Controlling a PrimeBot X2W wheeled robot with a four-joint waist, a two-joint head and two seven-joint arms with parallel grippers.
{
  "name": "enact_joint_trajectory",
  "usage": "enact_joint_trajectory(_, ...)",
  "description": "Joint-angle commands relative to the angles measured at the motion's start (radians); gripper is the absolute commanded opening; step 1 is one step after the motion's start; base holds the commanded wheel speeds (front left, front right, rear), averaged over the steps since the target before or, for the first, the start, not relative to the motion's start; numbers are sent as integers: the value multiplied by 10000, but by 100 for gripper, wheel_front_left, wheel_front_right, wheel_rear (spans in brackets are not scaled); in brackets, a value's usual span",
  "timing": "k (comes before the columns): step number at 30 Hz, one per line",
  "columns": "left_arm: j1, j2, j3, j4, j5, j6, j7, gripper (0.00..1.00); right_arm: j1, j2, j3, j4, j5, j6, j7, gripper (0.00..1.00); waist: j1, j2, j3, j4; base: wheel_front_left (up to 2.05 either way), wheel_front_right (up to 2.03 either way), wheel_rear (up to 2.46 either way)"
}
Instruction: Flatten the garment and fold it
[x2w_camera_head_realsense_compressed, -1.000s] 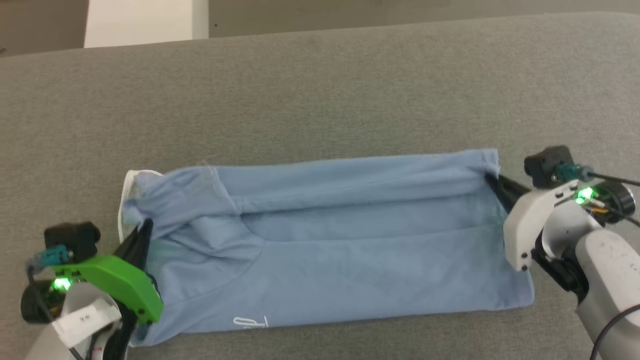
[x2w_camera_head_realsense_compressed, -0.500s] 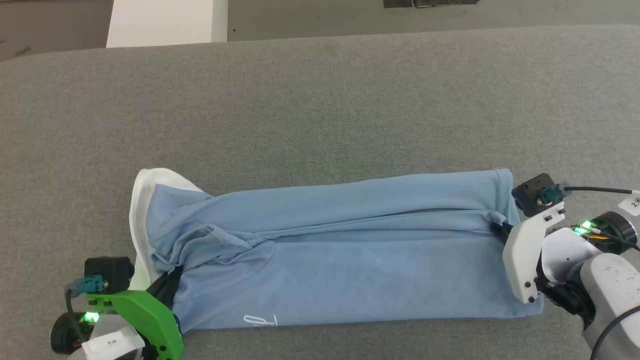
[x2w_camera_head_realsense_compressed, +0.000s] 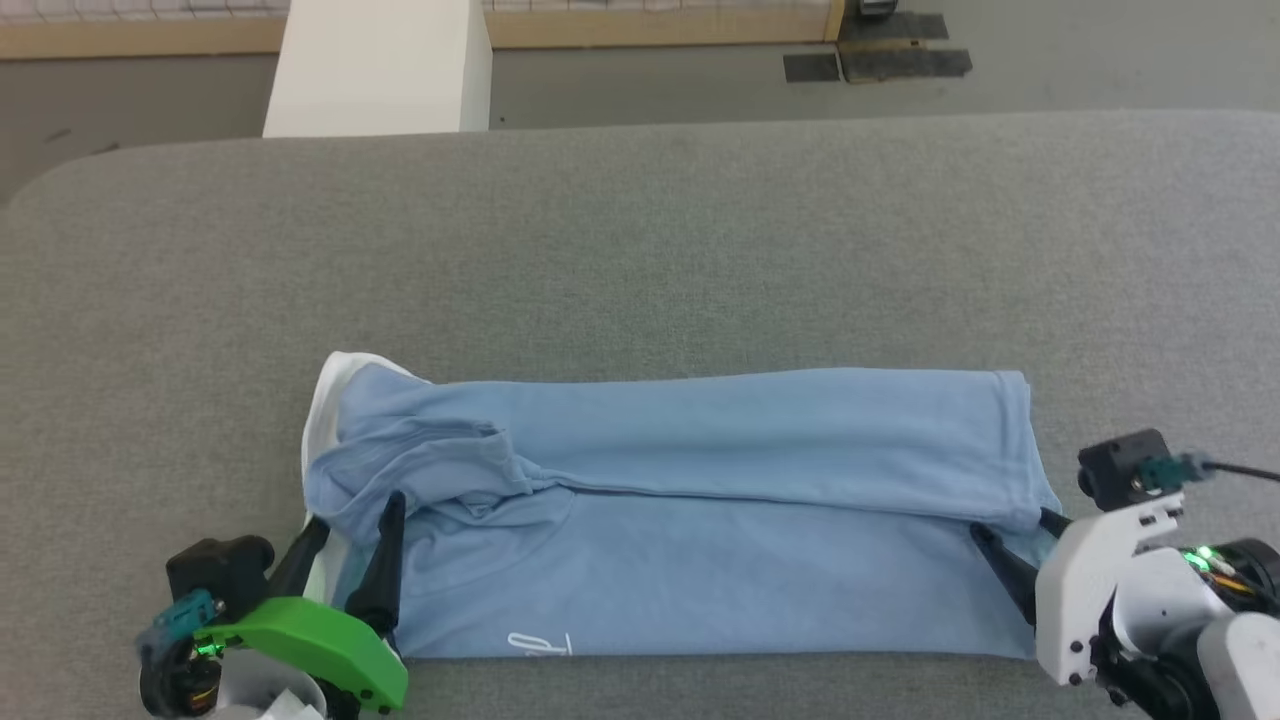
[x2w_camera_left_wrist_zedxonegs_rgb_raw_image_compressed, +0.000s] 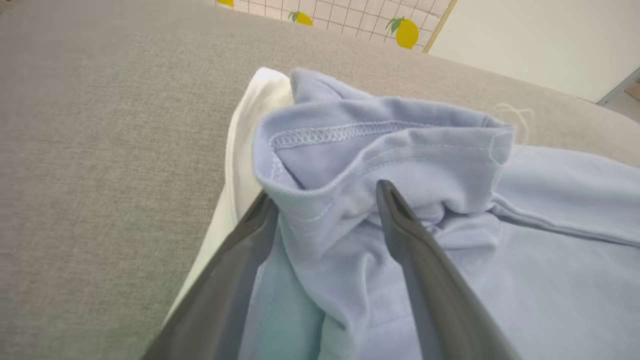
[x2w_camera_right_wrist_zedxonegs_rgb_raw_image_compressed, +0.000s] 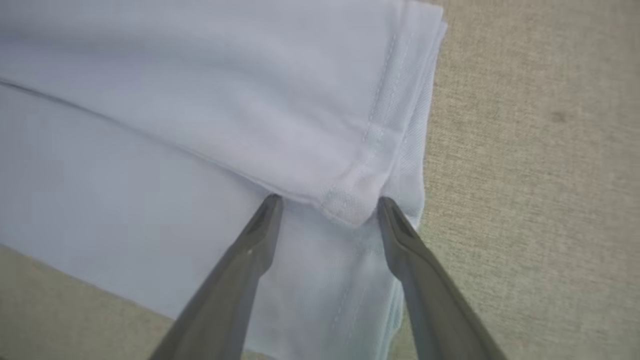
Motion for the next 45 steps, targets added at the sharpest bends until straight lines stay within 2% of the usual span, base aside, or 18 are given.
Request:
enact_joint_trajectory(1,120,-99,92,-42,122,126,-306,100,227,167,-152,-201,-42,-15,-131,100,1,0,-287,162,0,0,0)
enact_joint_trajectory(6,-51,-497,502,-58,697,549,-1480,100,1003,1108,-1208,-1108,-305,-15,-876,100,1,0,-625,324,0,0,0)
enact_joint_trajectory(11,-570,-1037,1236,-355,1743,837,-1673,100,1316,2229,-2276,-1697,-737,-15,-1785,100,1,0,-832,516,0,0,0)
enact_joint_trajectory(14,-779,-1410,1748,-599,2706,792,-1678,100,1310,2703,-2873,-1880,-1088,-15,-2262,100,1,0,-906,549,0,0,0)
enact_joint_trajectory(17,-924,-1661,2114,-532,3417,598,-1680,100,1220,2868,-3320,-1764,-1331,-15,-2394,100,1,0,-943,529,0,0,0)
enact_joint_trajectory(20,-1016,-1856,2387,-380,4116,424,-1681,100,1030,2891,-3711,-1202,-1092,-15,-2398,100,1,0,-959,476,0,0,0)
enact_joint_trajectory(28,-1036,-2284,2793,89,4800,-154,-1682,100,-101,2896,-3991,934,-1303,-15,-1554,100,1,0,-794,339,0,0,0)
enact_joint_trajectory(35,-1184,-2560,3030,342,5053,-575,-1682,100,-969,2897,-3601,2707,-1693,-15,-89,100,1,0,-657,424,0,0,0)
enact_joint_trajectory(40,-1229,-2716,3147,359,5197,-731,-1682,100,-1068,2897,-3351,3206,-1540,-15,940,100,1,0,-610,481,0,0,0)
enact_joint_trajectory(41,-1226,-2743,3176,366,5224,-758,-1682,100,-1048,2897,-3305,3279,-1426,-15,1150,82,1,0,-607,482,0,0,0)
enact_joint_trajectory(43,-1227,-2780,3232,403,5263,-815,-1682,100,-1011,2898,-3197,3323,-1230,-15,1442,25,1,0,-607,473,0,0,0)
enact_joint_trajectory(45,-1229,-2808,3295,441,5299,-866,-1682,100,-989,2898,-3153,3270,-1079,-15,1536,0,1,0,-613,447,0,0,0)
